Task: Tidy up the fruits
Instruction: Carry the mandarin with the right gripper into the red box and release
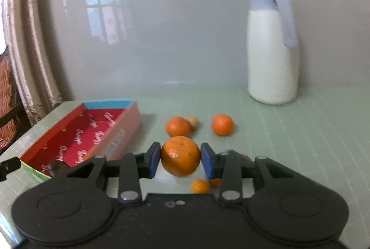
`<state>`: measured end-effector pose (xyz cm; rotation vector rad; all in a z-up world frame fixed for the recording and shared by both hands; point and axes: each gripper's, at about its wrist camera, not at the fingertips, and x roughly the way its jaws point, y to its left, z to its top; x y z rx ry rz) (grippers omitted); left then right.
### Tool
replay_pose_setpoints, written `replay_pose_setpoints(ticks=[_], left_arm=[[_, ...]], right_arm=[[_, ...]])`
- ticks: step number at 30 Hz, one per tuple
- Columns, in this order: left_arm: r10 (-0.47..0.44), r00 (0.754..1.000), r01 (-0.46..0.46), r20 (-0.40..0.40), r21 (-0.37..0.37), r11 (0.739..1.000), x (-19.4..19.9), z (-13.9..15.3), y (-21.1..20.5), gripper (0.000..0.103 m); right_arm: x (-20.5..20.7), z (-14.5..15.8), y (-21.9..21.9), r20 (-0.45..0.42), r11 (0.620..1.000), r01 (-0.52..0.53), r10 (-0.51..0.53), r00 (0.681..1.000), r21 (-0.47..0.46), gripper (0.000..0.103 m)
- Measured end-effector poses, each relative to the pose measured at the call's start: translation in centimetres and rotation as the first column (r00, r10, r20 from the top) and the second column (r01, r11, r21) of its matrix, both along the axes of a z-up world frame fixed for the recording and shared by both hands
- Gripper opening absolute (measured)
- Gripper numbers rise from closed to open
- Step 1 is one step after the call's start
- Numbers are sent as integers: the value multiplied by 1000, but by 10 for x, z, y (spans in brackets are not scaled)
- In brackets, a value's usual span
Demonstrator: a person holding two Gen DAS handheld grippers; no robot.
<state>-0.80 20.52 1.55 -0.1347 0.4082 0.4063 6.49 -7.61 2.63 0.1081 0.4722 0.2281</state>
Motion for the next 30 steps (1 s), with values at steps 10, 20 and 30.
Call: replay_pose_setpoints(ticks=[10,20,30], left_arm=[[56,998,-56,-2,12,998,-14,1,30,102],[100,995,-100,-13,4,995,-25,-2,54,102],[59,998,-59,8,-13,998,-22,1,42,102]], right_arm=[[-9,10,83,85,984,-174,175,981,-24,37],[-3,2,125,64,972,-228,231,971,-54,39],[-14,3,113,126,980,-179,188,974,-85,79]])
